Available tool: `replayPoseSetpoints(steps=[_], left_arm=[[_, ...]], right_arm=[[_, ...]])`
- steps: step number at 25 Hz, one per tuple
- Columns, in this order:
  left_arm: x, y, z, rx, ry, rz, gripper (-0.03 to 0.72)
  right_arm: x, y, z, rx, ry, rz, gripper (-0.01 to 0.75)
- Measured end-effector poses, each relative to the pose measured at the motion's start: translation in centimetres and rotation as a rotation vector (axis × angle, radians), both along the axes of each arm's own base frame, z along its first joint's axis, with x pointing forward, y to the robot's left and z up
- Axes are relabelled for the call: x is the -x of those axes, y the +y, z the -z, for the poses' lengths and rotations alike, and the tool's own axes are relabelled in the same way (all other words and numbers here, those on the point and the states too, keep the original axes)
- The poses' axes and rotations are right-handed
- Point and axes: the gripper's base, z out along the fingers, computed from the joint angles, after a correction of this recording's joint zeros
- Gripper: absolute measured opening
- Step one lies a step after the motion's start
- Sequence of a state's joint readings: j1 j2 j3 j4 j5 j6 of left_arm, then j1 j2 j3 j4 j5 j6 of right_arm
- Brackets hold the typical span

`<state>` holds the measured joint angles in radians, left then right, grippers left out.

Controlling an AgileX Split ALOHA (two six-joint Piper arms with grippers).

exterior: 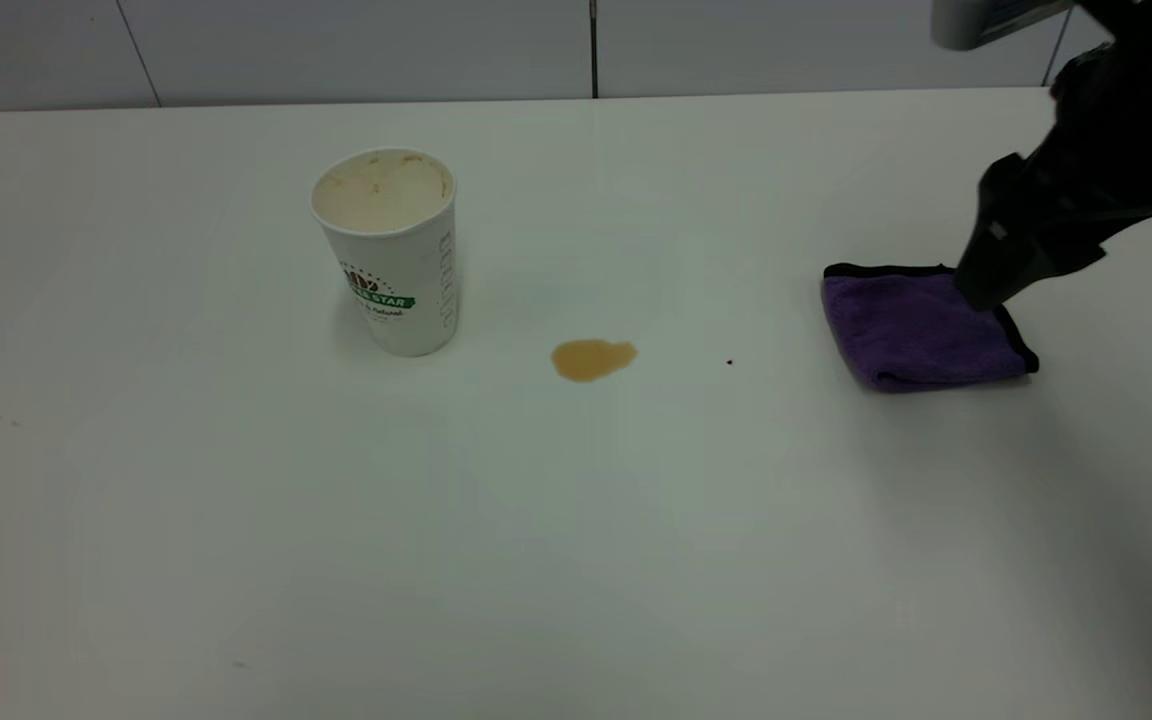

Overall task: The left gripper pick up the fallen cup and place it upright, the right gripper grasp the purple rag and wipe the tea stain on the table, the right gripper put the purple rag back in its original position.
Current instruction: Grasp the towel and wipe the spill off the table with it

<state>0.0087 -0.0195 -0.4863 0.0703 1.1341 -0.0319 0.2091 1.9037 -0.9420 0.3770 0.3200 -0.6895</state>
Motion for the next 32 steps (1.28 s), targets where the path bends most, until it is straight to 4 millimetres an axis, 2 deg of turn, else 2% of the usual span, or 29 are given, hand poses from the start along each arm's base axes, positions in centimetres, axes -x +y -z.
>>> replayPoseSetpoints(steps=[7,13,17,22,23,25,27,29,30,32], left_arm=[[0.0,0.0,0.0,0.000,0.000,0.000,0.458],[0.0,0.0,0.0,0.000,0.000,0.000,0.458],[0.0,0.0,0.0,0.000,0.000,0.000,0.458],[0.0,0.0,0.0,0.000,0.000,0.000,0.458],[0.0,0.0,0.0,0.000,0.000,0.000,0.458],[0.0,0.0,0.0,0.000,0.000,0.000,0.458],[0.0,0.0,0.0,0.000,0.000,0.000,0.458],[0.0,0.0,0.0,0.000,0.000,0.000,0.458],[0.0,0.0,0.0,-0.001,0.000,0.001,0.458],[0.0,0.0,0.0,-0.001,0.000,0.001,0.457]], right_arm=[[-5.7,1.1,3.9,0.027,0.024,-0.045,0.592],[-9.5,0.1,6.8,0.021,0.099,-0.039,0.591],[-10.9,-0.3,8.6,0.031,0.120,-0.045,0.591],[-10.9,-0.4,11.3,0.053,0.156,-0.060,0.563],[-10.9,-0.5,11.7,0.057,0.159,-0.062,0.541],[-11.0,-0.5,11.8,0.063,0.151,-0.067,0.450],[-11.1,-0.6,11.8,0.068,0.149,-0.070,0.314],[-11.1,-0.6,11.8,0.067,0.149,-0.069,0.137],[-11.1,-0.6,11.8,0.063,0.150,-0.066,0.078],[-11.1,-0.5,11.8,0.053,0.151,-0.055,0.039]])
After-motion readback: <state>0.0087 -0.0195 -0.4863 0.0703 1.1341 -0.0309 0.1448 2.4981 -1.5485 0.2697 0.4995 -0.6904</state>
